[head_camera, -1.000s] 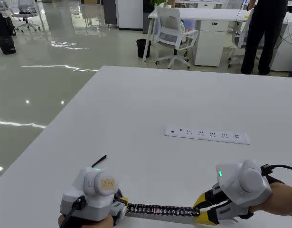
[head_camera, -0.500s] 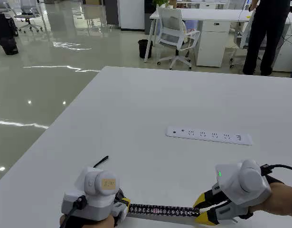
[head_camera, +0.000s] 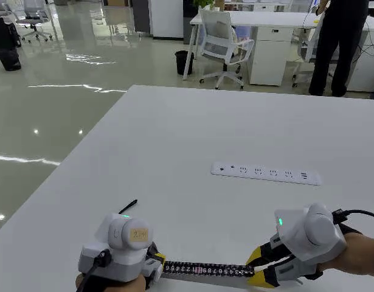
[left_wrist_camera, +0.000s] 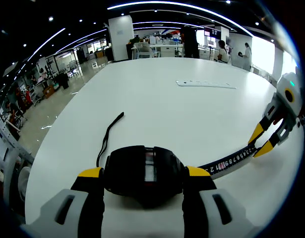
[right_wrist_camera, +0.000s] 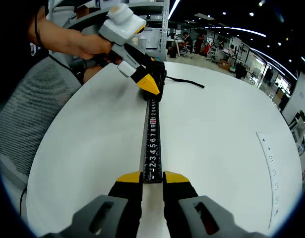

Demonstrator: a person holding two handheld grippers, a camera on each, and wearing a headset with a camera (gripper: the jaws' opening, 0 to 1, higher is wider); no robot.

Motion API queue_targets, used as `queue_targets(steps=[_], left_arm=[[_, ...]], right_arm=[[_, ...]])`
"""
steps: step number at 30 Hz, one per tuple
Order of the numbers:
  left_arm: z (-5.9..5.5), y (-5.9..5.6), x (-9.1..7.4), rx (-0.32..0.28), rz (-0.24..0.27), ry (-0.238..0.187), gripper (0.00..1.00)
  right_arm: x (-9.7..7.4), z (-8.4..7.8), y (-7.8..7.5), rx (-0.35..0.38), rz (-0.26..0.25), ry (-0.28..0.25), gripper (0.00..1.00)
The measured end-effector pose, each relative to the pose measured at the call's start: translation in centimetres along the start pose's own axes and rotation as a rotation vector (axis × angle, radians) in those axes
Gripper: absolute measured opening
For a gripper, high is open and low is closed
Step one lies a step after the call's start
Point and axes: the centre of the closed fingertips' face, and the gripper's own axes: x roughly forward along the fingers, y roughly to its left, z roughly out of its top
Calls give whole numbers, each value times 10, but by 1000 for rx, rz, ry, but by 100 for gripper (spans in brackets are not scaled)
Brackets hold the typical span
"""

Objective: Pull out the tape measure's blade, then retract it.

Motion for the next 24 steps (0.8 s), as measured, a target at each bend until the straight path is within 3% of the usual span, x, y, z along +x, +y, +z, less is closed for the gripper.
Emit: queue_targets(steps=[24], left_arm=[[0,0,0,-4,-23,-6,58]], right_arm=[[1,4,0,-12,2,5,15]])
